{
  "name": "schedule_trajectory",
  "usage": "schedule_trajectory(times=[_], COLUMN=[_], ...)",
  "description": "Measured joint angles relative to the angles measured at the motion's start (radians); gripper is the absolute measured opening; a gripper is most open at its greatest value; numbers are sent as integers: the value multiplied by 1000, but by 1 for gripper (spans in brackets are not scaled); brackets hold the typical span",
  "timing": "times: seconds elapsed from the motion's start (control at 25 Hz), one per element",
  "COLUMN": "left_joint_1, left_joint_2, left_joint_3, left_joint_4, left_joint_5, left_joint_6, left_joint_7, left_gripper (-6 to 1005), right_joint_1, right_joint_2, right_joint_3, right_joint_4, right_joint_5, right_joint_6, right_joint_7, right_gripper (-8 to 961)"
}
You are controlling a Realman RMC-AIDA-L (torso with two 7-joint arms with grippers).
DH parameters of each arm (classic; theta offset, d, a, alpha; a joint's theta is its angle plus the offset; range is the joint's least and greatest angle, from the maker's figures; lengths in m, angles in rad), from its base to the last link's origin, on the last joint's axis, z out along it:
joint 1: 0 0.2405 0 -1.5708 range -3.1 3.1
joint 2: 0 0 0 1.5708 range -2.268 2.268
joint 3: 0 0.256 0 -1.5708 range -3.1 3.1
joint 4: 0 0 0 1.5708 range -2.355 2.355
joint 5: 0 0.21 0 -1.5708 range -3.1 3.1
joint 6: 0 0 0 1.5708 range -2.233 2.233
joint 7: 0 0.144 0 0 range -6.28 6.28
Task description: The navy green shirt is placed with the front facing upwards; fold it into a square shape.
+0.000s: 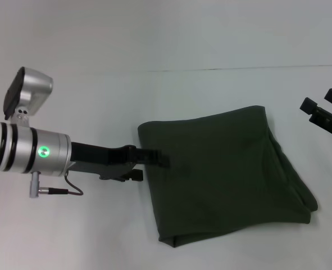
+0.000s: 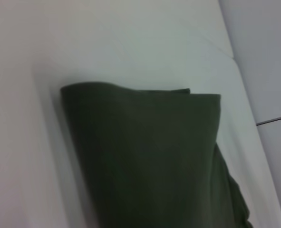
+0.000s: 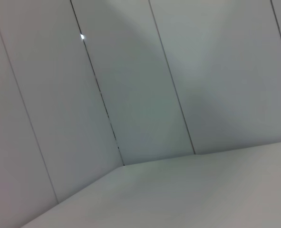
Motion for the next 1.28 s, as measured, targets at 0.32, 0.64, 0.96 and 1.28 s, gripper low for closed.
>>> schedule_trajectory(times=[0.32, 0.64, 0.96, 1.28], left_joint_1=[-11, 38, 78, 74], left_joint_2=[-5, -42, -85, -86], left_joint_3=[9, -60, -127, -120], left_joint_4=[-43, 69, 149, 148], left_joint_5=[16, -27, -149, -149], left_joint_6=[-38, 40, 179, 172], left_joint_7=[7, 188, 535, 555], left_gripper=[964, 963, 963, 964], right_joint_1=[-3, -64, -47, 33], right_joint_2=[-5, -68, -99, -79], right_joint_3=[-6, -2, -3, -4], right_joint_4=[-5, -117, -251, -240], right_joint_5=[-36, -316, -547, -714], right_joint_6=[-11, -92, -265, -225], right_joint_7=[9, 224, 578, 700], right_gripper=[881, 860, 839, 818])
